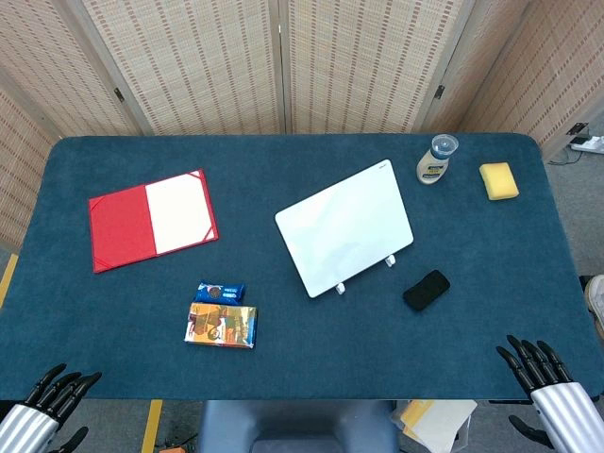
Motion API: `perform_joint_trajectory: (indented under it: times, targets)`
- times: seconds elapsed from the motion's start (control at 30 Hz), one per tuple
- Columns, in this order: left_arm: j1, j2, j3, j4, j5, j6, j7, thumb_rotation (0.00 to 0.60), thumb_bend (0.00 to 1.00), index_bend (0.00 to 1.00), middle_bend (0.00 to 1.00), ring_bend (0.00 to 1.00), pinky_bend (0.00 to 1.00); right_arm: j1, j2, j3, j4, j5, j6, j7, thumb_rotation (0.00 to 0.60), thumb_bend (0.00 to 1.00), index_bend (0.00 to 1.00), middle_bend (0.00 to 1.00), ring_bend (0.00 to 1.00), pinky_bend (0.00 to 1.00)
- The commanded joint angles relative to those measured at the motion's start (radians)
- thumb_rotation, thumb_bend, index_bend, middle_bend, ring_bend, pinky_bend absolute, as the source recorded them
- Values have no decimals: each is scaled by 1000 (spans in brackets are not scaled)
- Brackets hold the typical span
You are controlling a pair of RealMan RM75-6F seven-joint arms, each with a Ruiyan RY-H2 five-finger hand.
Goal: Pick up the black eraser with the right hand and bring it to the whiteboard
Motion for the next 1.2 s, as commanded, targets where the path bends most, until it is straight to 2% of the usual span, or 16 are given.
perform_joint_trajectory:
  times: [0.03,0.4,0.57,0.73,0.83,0.97,1.07,1.2]
  targets:
    - [0,0,0,0,-1,1,-2,600,345,87,267,225,151,1,0,1,0,1,-1,0,600,184,0,0,0,17]
    - [1,-2,1,-3,5,1,3,600,345,87,267,225,152,16,-2,5,-2,6,-22,6,600,185,0,0,0,17]
    - [-4,2,-3,-6,-7,-5,-12,600,346,87,267,225,151,81,-15,59,-33,28,-93,-61,600,185,28,0,0,17]
    - [-7,4,-4,-13,-13,-12,-16,600,345,87,267,225,151,242,18,170,-145,172,-325,-158,600,184,185,0,0,17]
    - [-6,5,-4,-12,-18,-13,-18,600,345,87,267,226,152,334,11,229,-177,275,-456,-216,600,184,219,0,0,17]
    - [-5,7,-6,-12,-29,-14,-27,600,346,87,267,226,151,411,-35,275,-169,377,-552,-327,600,184,237,0,0,17]
    - [-3,10,-7,-10,-33,-7,-38,600,346,87,267,226,152,463,-95,303,-144,475,-602,-461,600,184,238,0,0,17]
    - [0,12,-7,-7,-36,-1,-46,600,346,87,267,226,152,508,-167,309,-114,563,-622,-603,600,184,238,0,0,17]
